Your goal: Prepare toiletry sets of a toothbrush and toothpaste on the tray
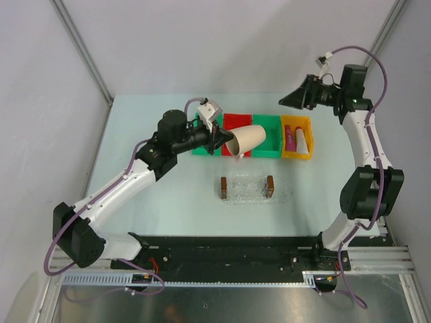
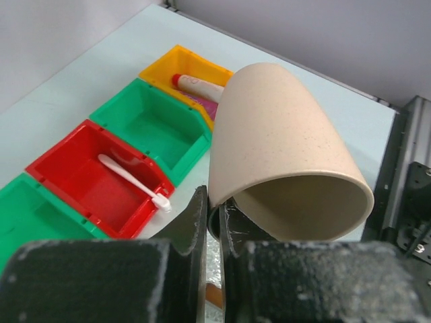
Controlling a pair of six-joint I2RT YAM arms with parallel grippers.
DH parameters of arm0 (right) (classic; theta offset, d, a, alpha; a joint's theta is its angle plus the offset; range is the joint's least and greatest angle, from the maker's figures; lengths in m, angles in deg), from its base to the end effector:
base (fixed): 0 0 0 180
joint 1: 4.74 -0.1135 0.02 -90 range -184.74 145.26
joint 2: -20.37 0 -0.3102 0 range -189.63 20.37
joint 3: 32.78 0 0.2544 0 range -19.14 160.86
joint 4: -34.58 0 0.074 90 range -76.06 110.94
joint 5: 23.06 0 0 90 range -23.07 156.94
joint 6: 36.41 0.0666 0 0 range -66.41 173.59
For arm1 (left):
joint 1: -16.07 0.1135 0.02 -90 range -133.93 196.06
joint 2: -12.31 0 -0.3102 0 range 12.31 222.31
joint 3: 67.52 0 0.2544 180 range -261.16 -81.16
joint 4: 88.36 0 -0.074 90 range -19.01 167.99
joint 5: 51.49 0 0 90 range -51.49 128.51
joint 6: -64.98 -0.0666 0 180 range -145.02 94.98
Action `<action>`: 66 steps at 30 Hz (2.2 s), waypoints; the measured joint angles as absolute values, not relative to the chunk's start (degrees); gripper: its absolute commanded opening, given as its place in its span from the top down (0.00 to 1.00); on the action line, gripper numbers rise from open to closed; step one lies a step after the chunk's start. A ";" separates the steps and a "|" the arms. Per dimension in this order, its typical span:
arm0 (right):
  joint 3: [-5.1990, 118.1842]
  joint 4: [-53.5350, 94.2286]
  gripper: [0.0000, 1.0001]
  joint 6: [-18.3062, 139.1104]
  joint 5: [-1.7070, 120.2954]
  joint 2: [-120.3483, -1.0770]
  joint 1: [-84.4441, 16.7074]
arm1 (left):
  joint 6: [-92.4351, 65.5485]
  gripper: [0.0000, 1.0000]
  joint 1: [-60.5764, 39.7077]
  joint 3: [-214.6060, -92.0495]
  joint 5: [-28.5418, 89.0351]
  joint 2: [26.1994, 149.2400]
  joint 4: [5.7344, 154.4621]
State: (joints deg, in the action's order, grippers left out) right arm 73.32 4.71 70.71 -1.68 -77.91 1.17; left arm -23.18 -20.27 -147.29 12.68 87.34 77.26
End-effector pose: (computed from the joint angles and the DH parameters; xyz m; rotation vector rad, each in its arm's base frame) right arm 0.4120 0.0197 0.4182 -0.4322 1.8453 1.2827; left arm 0.2450 -0.2162 0.4118 0.8529 1.5900 -0.8731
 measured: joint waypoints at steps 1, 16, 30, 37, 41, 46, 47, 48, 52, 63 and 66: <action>75.53 0.82 0.20 66.89 1.44 -77.85 -0.12 | -23.72 1.00 -20.71 -147.94 14.00 87.42 76.58; 72.01 -12.01 0.21 49.93 40.19 -62.42 -15.24 | -28.09 1.00 -25.34 -158.83 40.75 94.90 67.75; 65.43 -7.90 0.37 41.95 66.29 -52.71 -41.54 | -25.03 1.00 -25.80 -162.37 53.97 97.94 64.96; 63.20 -6.15 0.41 41.07 74.64 -57.39 -47.02 | -21.80 1.00 -25.82 -162.50 54.76 97.94 64.74; 63.20 -3.96 0.41 41.12 77.22 -58.46 -48.68 | -20.42 1.00 -25.82 -162.61 54.78 97.94 64.65; 63.20 -2.76 0.44 41.62 78.64 -58.66 -48.84 | -18.85 1.00 -25.82 -162.61 54.78 97.94 64.52; 63.20 -2.52 0.44 41.80 78.84 -58.70 -48.84 | -18.48 1.00 -25.82 -162.61 54.78 97.94 64.52; 63.20 -2.37 0.44 41.99 79.10 -58.76 -48.84 | -18.19 1.00 -25.82 -162.61 54.76 97.94 64.52; 63.20 -2.02 0.46 42.69 79.64 -59.25 -48.84 | -16.84 1.00 -25.82 -162.59 54.71 97.94 64.52; 64.43 -0.99 0.51 44.77 80.02 -62.70 -48.84 | -13.84 1.00 -25.80 -162.48 54.87 97.94 64.52; 65.13 -1.12 0.53 44.99 80.67 -63.27 -48.90 | -13.38 1.00 -25.74 -162.43 55.13 97.94 64.52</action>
State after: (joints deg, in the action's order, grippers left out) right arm 65.13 -1.12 44.99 80.67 -63.27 -48.90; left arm -13.38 -25.74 -162.43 55.13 97.94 64.52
